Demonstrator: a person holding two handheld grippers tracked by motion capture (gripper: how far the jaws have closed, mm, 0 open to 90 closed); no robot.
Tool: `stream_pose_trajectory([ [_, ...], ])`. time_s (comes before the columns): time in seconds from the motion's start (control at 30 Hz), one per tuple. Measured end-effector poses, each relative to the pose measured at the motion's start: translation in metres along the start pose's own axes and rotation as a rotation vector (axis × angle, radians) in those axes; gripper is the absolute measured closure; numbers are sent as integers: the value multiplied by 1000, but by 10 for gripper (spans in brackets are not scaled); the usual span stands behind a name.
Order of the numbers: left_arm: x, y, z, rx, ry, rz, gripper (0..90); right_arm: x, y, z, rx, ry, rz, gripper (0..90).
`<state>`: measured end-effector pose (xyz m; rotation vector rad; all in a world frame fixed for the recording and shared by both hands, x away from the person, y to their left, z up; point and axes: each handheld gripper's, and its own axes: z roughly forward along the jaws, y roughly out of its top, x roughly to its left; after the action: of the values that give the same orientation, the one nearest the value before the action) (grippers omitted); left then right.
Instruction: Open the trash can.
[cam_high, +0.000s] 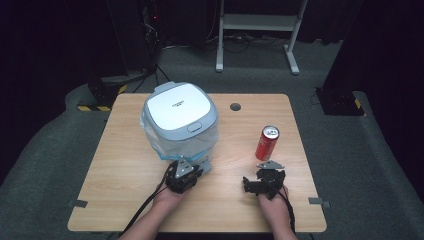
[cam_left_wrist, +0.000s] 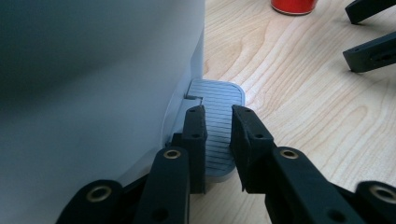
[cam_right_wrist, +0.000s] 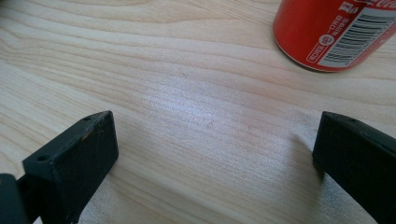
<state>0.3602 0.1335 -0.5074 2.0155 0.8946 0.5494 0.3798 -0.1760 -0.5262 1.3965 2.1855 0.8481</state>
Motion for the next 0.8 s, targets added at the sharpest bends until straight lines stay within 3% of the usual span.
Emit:
stream_pose_trajectory([
  [0.07, -1, 0, 0, -6, -8, -4, 706, 0, 0, 0, 0, 0, 0, 0],
  [0.13, -5, 1, -1, -9, -1, 21, 678, 0, 0, 0, 0, 0, 0, 0],
  [0.23, -9, 1, 1, -3, 19, 40, 712, 0, 0, 0, 0, 0, 0, 0],
  [0.57, -10, 1, 4, -49, 5, -9, 793, 0, 0, 0, 0, 1, 0, 0],
  [0.8, -10, -3, 7, -48, 20, -22, 771, 0, 0, 0, 0, 2, -1, 0],
])
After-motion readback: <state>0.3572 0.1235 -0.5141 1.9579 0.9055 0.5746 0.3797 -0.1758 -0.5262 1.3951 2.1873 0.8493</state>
